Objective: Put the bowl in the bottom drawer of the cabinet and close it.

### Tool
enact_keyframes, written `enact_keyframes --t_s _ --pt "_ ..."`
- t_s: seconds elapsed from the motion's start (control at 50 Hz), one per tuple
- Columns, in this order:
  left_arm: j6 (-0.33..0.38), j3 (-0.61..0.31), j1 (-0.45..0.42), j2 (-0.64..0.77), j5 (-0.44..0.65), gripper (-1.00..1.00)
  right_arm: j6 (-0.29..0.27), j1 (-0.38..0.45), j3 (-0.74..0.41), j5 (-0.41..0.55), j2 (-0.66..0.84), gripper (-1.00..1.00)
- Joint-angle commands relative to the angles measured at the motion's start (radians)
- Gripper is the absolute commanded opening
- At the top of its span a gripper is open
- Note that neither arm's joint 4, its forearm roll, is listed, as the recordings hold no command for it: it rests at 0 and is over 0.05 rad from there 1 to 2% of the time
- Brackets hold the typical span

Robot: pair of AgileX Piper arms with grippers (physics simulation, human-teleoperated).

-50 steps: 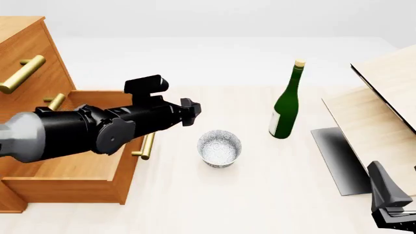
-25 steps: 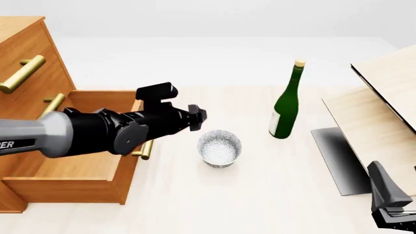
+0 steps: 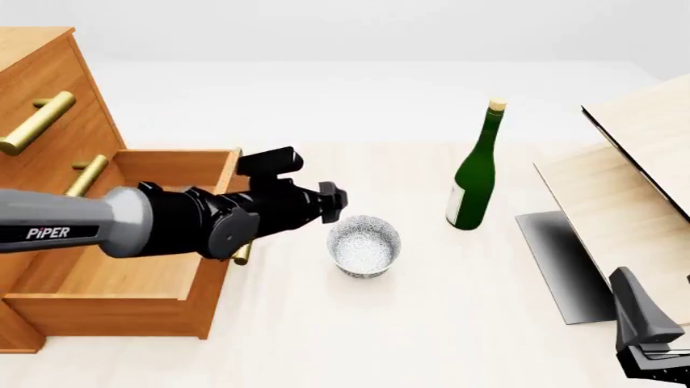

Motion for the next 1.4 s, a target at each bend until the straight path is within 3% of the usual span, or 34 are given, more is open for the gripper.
enact_keyframes --t_s 0.02,1.4 --pt "-0.014 -0.01 -0.004 0.034 -0.012 1.0 0.0 0.0 0.0 0.0 0.0 1.0" --pt "-0.069 -0.07 -0.032 0.242 -0.044 1.0 0.0 0.0 0.0 0.0 0.0 1.0"
